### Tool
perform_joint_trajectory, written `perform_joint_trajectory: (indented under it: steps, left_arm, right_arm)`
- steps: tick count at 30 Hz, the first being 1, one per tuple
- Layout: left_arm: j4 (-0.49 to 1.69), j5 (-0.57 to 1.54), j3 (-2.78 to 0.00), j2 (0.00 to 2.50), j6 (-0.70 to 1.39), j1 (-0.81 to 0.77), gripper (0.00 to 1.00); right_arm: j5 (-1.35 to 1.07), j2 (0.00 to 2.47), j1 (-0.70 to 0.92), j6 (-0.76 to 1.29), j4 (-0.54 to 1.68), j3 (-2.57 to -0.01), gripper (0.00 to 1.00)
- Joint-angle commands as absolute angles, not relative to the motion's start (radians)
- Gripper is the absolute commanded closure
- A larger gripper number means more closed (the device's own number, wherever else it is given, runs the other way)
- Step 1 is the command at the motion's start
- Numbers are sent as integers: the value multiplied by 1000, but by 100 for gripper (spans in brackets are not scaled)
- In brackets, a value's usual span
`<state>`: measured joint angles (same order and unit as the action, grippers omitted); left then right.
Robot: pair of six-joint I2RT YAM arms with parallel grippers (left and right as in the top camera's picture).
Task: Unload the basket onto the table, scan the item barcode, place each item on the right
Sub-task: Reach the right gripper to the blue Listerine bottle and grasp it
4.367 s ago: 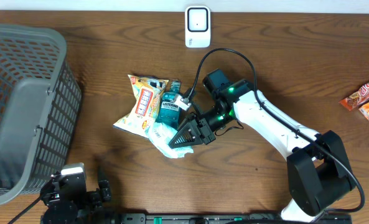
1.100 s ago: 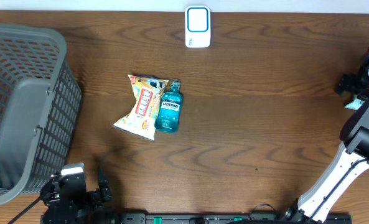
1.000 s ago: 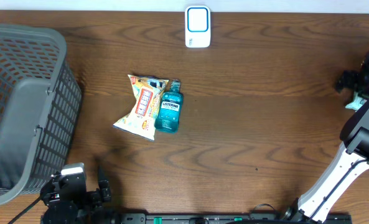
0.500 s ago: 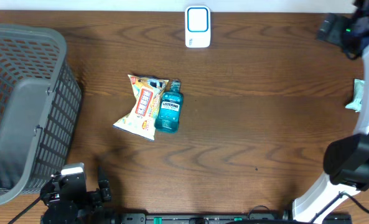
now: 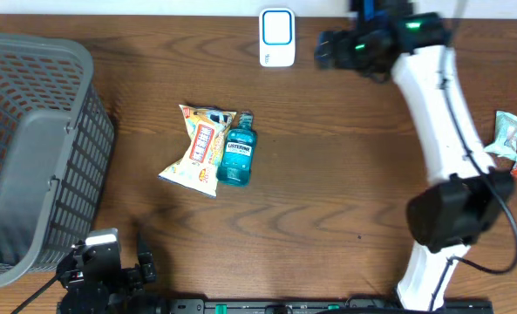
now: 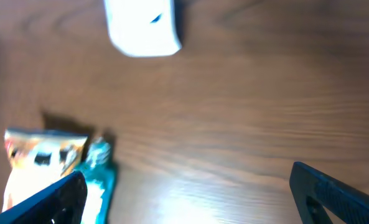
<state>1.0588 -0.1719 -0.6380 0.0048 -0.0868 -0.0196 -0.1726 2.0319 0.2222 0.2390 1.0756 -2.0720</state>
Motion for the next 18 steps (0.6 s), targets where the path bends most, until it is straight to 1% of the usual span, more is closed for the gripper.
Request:
perform_joint_trajectory:
  steps: [1, 9, 14, 18]
  left_arm:
    - [1058, -185, -642, 4, -101, -17, 2]
    - [1058, -185, -642, 4, -101, -17, 2]
    - [1058, -184, -642, 4, -101, -17, 2]
    - [1058, -185, -642, 4, -101, -17, 2]
  right_arm:
    - [-194, 2117, 323, 254, 1078, -2064, 1]
    - [-194, 2276, 485, 254, 1139, -2064, 1]
    - [-194, 2315, 554, 258, 1168, -2064, 1]
    - [-263, 2316, 606, 335, 1163, -2064, 1]
